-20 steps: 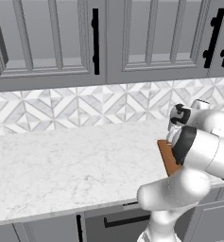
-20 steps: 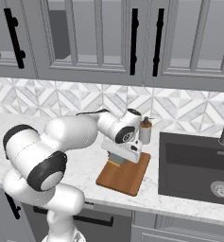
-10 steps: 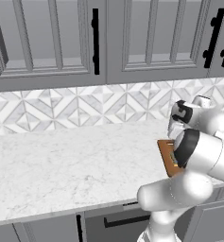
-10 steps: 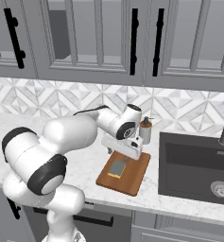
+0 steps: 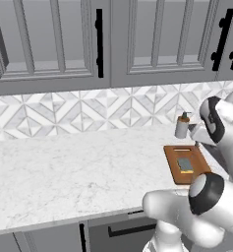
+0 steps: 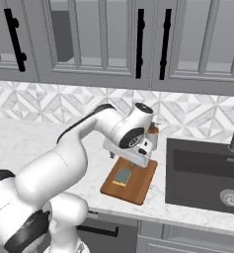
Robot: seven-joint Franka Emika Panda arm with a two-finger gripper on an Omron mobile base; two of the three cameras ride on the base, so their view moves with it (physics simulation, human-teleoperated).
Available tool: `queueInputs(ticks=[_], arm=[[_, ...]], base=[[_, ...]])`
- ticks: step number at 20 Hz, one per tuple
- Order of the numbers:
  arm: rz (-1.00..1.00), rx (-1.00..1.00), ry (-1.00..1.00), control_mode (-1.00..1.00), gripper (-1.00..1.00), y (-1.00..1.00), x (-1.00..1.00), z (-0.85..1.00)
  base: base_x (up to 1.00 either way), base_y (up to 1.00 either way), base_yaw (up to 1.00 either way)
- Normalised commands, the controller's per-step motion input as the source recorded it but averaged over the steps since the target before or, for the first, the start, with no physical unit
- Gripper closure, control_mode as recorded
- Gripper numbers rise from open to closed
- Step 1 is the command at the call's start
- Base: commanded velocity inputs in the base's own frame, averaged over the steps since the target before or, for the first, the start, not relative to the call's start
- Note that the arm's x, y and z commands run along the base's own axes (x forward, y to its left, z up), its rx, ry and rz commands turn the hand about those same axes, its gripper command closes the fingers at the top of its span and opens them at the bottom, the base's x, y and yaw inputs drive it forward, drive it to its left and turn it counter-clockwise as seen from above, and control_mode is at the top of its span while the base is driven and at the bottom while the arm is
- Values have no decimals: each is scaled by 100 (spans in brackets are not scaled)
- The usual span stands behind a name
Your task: Pick up the sponge from the counter and clean the cutting board by briefly scrubbing or pressing down on the cutting board. Once finished, release the sponge.
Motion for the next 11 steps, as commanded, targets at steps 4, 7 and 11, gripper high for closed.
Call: queueInputs(ticks=[4, 7, 11], arm=[[0, 0, -27, -100, -100, 23, -64, 99], [-3, 0, -24, -100, -100, 26, -48, 100], [-4, 0, -30, -100, -100, 33, -59, 90]], base=[[0, 0, 0], [0, 0, 0], [0, 0, 0]])
